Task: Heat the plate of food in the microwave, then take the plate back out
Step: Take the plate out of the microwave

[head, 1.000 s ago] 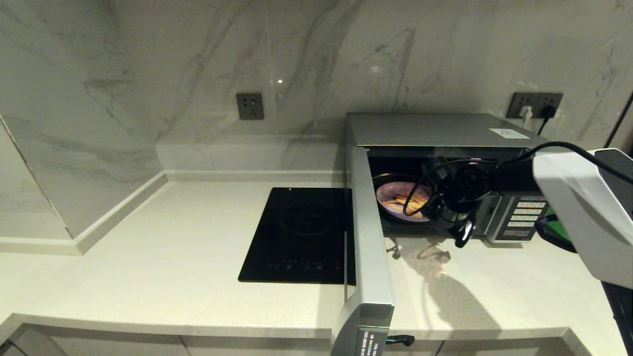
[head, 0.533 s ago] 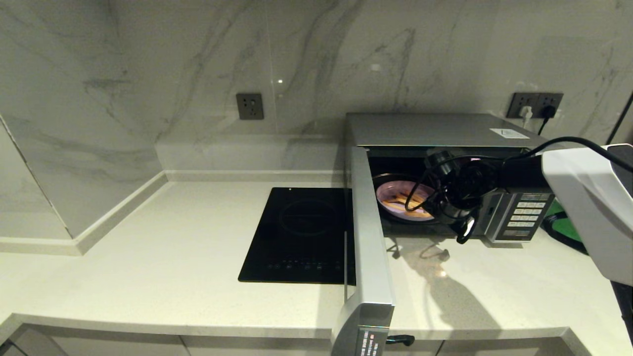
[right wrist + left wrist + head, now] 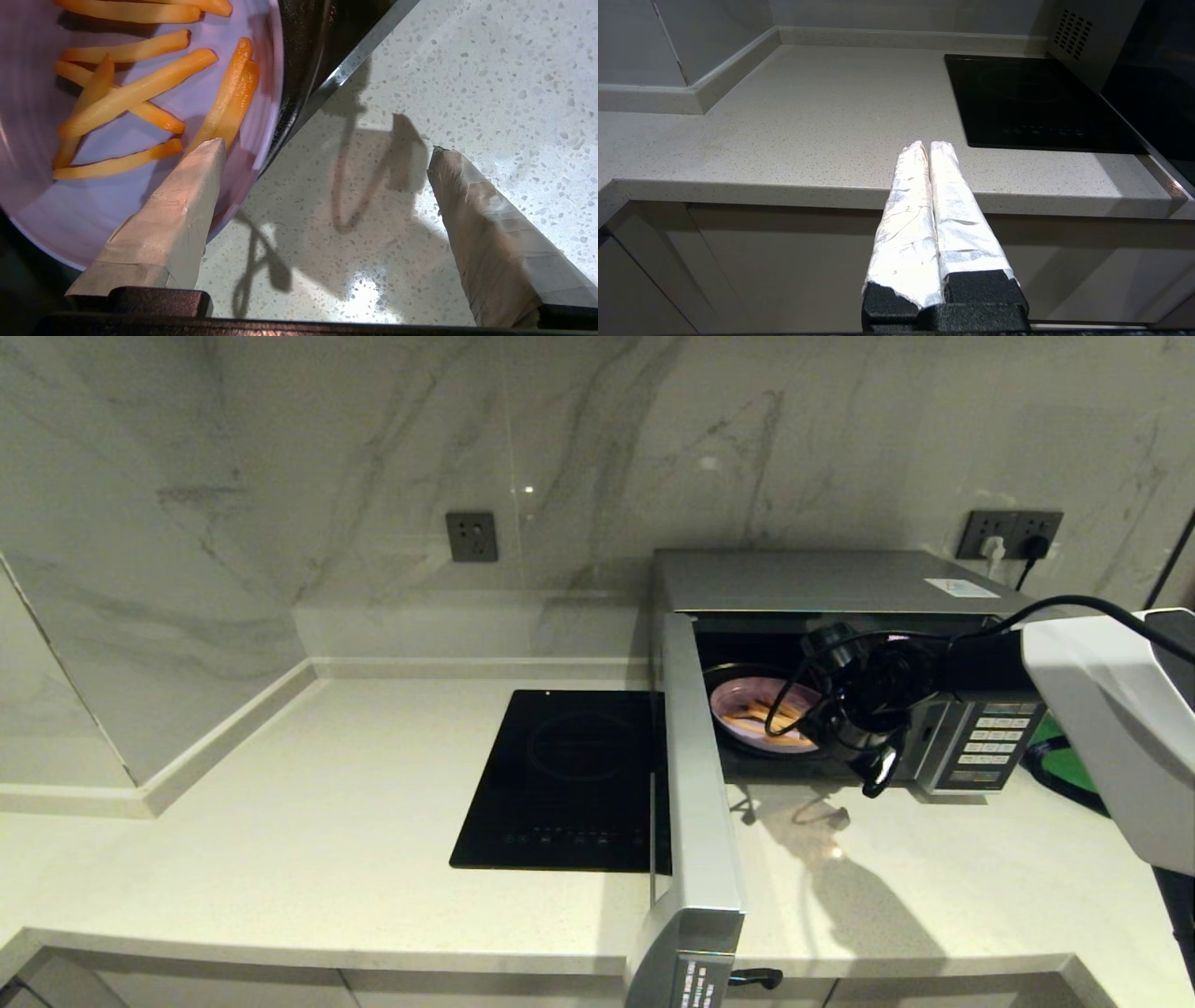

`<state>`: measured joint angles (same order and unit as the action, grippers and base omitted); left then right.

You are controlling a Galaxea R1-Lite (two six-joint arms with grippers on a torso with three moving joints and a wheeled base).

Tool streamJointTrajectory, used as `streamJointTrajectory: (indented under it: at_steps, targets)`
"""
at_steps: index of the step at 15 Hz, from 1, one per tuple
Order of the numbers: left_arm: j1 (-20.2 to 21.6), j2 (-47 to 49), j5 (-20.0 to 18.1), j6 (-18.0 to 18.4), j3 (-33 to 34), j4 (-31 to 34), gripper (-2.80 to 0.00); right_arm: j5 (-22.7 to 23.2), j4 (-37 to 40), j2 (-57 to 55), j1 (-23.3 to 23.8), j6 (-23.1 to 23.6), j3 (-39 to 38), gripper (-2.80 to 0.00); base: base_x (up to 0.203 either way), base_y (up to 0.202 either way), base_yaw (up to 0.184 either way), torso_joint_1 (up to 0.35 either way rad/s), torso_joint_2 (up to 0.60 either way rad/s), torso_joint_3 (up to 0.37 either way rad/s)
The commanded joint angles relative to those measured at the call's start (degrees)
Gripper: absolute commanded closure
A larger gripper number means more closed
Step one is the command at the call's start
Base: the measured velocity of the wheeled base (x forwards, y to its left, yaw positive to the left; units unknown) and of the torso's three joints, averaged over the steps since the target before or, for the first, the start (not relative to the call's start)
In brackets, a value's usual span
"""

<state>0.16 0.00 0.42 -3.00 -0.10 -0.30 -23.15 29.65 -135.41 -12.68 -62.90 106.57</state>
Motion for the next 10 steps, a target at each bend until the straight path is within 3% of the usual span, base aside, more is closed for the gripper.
streamJointTrajectory:
  at_steps: [1,10]
  targets:
    - [0.02,0.0,0.03,0.01,0.01,-0.05,0.0,-0.14,0.15,-0.38,0.0,-0.38,-0.73,-2.8,0.0,0.0,0.0,0.0,0.0,0.0]
    - [0.02,0.0,0.02,0.01,0.01,-0.05,0.0,-0.28,0.15,-0.38,0.11,-0.29,-0.66,-2.8,0.0,0.0,0.0,0.0,0.0,0.0]
